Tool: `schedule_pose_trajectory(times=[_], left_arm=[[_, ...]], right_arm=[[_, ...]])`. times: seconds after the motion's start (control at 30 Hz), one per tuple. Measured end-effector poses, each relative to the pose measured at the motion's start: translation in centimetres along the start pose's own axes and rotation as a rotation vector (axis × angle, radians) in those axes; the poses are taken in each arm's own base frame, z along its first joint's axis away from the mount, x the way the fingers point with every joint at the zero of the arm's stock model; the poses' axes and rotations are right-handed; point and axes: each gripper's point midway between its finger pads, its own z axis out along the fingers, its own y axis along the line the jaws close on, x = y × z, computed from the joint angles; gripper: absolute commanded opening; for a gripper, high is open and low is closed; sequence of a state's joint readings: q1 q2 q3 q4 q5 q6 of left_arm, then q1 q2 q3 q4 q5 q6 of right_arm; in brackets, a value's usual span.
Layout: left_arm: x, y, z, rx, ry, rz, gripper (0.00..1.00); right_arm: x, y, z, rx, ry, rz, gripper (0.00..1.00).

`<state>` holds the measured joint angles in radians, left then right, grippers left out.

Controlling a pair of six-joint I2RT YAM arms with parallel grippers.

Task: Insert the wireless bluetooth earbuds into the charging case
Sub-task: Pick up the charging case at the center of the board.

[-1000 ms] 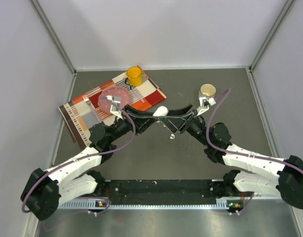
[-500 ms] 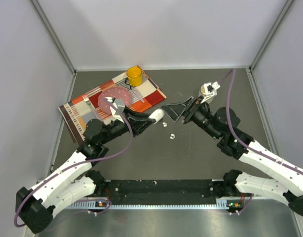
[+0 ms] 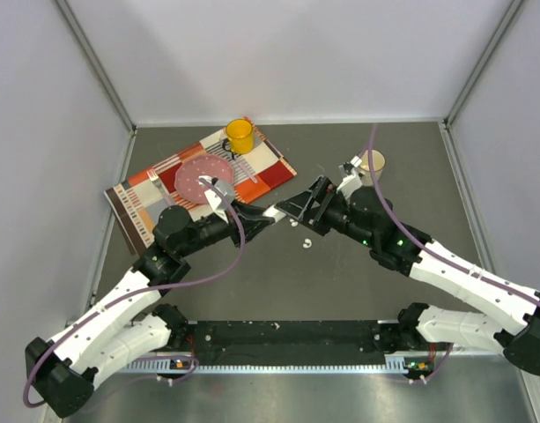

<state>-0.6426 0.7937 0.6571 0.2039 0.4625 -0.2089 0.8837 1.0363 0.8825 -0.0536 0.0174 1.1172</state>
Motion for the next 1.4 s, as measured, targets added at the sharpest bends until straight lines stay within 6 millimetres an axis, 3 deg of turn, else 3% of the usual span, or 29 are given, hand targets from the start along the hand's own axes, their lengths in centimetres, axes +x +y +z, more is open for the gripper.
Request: schedule_pose_trajectory(times=[0.27, 0.77, 0.87, 0.93, 1.2, 1.27, 1.4], left_arm=[[-0.4, 0.0, 0.0, 0.005, 0.001, 0.026, 0.0], [0.2, 0.0, 0.8, 0.031, 0.042, 0.04, 0.0], [0.5, 0.0, 0.9, 0.037, 0.052, 0.042, 0.0], [0.6, 0.1, 0.9, 0.037, 0.057, 0.043, 0.0], [0.9, 0.1, 0.8, 0.033, 0.07, 0.04, 0.01], [0.8, 0.2, 0.8, 0.03, 0.07, 0.04, 0.07], [0.8, 0.2, 0.9, 0.026, 0.069, 0.03, 0.3]], right_arm=[[0.0, 0.5, 0.0, -0.009, 0.0, 0.081, 0.75], [0.2, 0.6, 0.9, -0.013, 0.01, 0.145, 0.47], [0.3, 0.6, 1.0, -0.014, 0.01, 0.152, 0.39], [0.3, 0.5, 1.0, -0.01, 0.012, 0.151, 0.25], [0.5, 0.3, 1.0, -0.006, 0.014, 0.153, 0.02], [0.5, 0.3, 1.0, -0.008, 0.014, 0.154, 0.0], [0.5, 0.3, 1.0, -0.008, 0.013, 0.16, 0.0]])
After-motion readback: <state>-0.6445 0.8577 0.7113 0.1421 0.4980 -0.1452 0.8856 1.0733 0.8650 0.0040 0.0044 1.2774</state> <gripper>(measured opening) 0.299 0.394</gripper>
